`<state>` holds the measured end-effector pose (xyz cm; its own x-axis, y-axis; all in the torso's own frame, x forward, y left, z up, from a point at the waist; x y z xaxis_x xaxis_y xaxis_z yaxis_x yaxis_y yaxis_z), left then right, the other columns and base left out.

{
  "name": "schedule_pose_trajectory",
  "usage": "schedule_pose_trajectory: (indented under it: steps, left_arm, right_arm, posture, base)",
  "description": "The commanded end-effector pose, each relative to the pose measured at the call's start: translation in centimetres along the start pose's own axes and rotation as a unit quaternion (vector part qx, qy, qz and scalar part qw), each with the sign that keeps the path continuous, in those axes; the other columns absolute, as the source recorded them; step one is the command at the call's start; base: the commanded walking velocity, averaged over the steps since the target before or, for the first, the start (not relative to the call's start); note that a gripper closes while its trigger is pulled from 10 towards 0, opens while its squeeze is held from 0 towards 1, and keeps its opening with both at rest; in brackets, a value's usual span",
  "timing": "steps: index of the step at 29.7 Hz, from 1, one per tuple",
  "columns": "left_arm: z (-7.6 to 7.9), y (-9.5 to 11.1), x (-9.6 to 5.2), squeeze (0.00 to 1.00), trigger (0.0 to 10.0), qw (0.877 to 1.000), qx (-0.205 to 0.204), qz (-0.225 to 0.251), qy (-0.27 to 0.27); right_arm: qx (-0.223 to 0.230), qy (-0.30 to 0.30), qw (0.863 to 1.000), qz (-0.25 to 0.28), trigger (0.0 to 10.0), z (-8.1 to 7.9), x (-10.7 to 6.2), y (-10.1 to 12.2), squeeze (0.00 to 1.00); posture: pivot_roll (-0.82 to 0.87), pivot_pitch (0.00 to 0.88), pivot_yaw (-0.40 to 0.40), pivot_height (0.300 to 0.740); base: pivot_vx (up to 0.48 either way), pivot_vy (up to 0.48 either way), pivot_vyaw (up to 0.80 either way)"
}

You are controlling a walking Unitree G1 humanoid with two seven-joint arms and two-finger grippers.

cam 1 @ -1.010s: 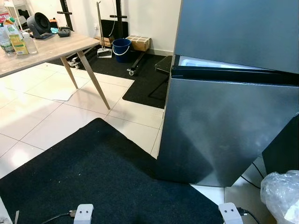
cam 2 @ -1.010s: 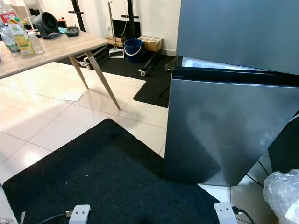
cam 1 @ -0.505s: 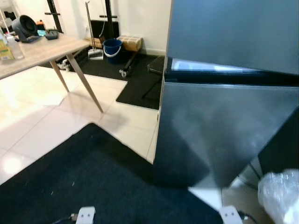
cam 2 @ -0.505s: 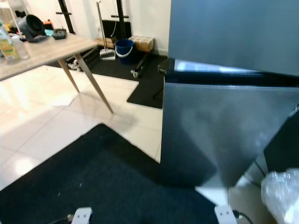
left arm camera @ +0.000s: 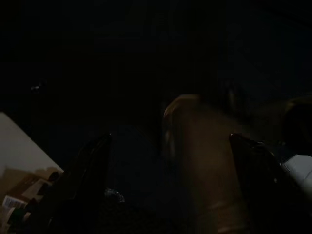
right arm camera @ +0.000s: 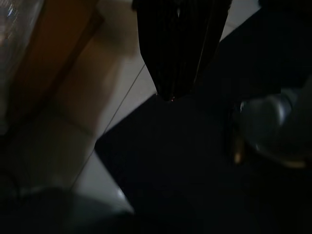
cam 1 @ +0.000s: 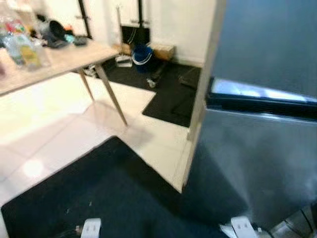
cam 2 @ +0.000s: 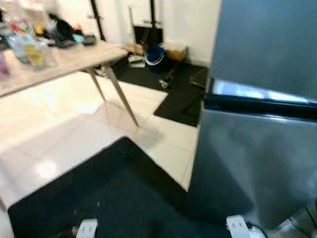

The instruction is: Restocking fridge

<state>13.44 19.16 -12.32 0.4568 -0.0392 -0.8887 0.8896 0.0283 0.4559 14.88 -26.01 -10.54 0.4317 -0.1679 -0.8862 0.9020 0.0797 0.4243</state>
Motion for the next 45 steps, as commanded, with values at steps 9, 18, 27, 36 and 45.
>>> schedule_pose_trajectory:
  steps: [9, 18, 27, 36, 45]
  left_arm:
    - [0.0, -0.2, 0.0, 0.0, 10.0, 1.0, 0.0, -0.004, -0.002]
    - [0.1, -0.1, 0.0, 0.0, 10.0, 1.0, -0.016, -0.001, 0.0]
    - [0.3, 0.0, 0.0, 0.0, 10.0, 1.0, -0.014, 0.0, -0.006]
    - [0.6, 0.1, 0.1, 0.0, 10.0, 1.0, -0.014, 0.002, -0.01]
    - [0.6, 0.1, 0.1, 0.0, 10.0, 1.0, -0.013, 0.002, -0.012]
  right_arm:
    - [0.014, -0.017, 1.0, -0.005, 10.0, 0.1, 0.0, -0.3, 0.0]
    - [0.038, -0.013, 0.999, 0.01, 10.0, 0.2, 0.0, 0.4, 0.0]
    - [0.027, -0.008, 1.0, 0.009, 10.0, 0.1, 0.1, 0.6, 0.0]
    - [0.027, -0.016, 0.999, 0.007, 10.0, 0.3, 0.1, 0.6, 0.0]
    - [0.047, -0.023, 0.999, 0.011, 10.0, 0.5, 0.0, 0.7, 0.0]
  posture:
    - [-0.07, 0.0, -0.013, 0.74]
    - [-0.08, 0.0, -0.018, 0.74]
    - [-0.08, 0.0, -0.018, 0.74]
    - [-0.08, 0.0, -0.02, 0.74]
    - [-0.08, 0.0, -0.02, 0.74]
  base:
    - [0.28, 0.0, 0.0]
    - [0.122, 0.0, 0.0]
    - [0.0, 0.0, 0.0]
    - [0.0, 0.0, 0.0]
    - [0.0, 0.0, 0.0]
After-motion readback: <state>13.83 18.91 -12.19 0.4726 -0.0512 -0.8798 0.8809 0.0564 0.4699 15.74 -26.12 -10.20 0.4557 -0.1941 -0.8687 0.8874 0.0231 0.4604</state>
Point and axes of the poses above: a point about 5 cm out from each wrist's last joint towards the gripper, its own x axis pointing out of the wrist towards the gripper, its own y axis along the axis of the wrist's last joint, z = x × y, the point moved 2 cm from there along x, pointing out of the wrist towards the gripper, and after that the axes turned 4 degrees about x, right-handed, at the moved point
